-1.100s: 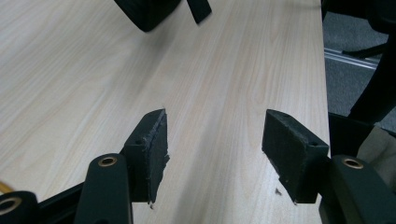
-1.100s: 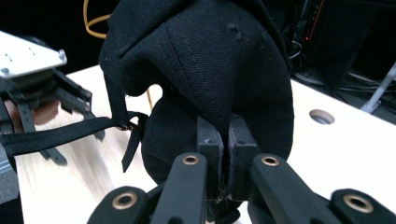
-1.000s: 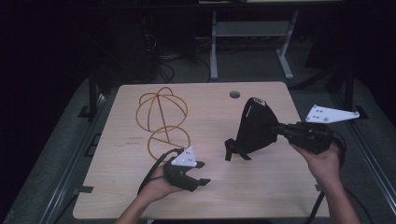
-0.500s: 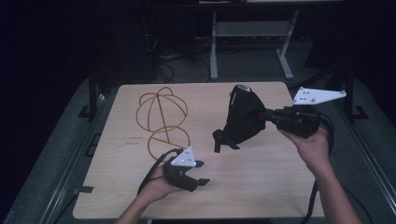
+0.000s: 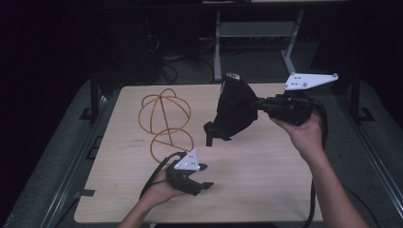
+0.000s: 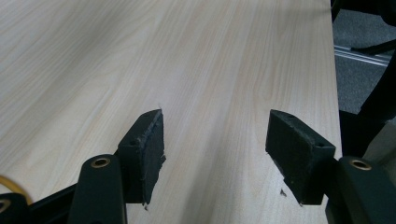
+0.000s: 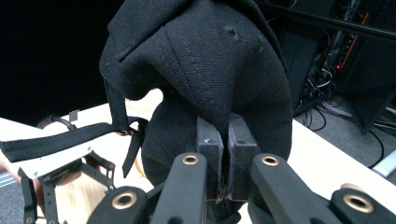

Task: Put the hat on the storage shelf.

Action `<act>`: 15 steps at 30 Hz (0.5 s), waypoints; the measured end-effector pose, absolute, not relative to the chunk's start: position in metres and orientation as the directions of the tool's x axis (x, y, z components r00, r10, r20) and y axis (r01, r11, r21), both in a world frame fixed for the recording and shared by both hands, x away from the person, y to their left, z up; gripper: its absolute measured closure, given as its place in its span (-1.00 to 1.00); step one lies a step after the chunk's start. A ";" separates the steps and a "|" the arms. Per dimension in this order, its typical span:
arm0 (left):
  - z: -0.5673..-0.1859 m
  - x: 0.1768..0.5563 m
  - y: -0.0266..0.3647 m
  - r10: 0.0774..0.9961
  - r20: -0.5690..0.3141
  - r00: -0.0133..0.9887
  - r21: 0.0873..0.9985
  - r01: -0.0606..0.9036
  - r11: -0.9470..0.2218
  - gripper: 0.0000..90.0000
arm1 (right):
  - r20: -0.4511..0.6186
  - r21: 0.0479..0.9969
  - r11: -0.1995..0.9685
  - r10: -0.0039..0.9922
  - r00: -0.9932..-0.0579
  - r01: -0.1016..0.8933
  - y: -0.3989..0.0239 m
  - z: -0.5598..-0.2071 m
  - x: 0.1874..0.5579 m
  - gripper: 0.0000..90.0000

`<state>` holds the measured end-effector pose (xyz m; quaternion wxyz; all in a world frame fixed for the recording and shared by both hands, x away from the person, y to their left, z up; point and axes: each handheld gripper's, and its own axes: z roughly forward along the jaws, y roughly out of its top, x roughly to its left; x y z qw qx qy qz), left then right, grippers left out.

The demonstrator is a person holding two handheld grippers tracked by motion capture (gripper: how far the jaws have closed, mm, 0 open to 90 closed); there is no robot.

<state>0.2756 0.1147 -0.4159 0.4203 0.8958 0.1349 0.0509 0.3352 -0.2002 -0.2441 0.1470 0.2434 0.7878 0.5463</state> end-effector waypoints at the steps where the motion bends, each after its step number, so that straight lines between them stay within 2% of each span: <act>1: -0.416 0.276 0.115 0.283 -0.021 0.959 0.765 0.197 -0.613 -0.18 | 0.034 0.933 0.284 0.542 -0.840 0.221 -0.198 -0.242 0.336 0.93; 15: -0.415 0.277 0.116 0.289 -0.020 0.957 0.767 0.200 -0.610 -0.19 | 0.034 0.942 0.276 0.493 -0.869 0.193 -0.160 -0.222 0.352 0.93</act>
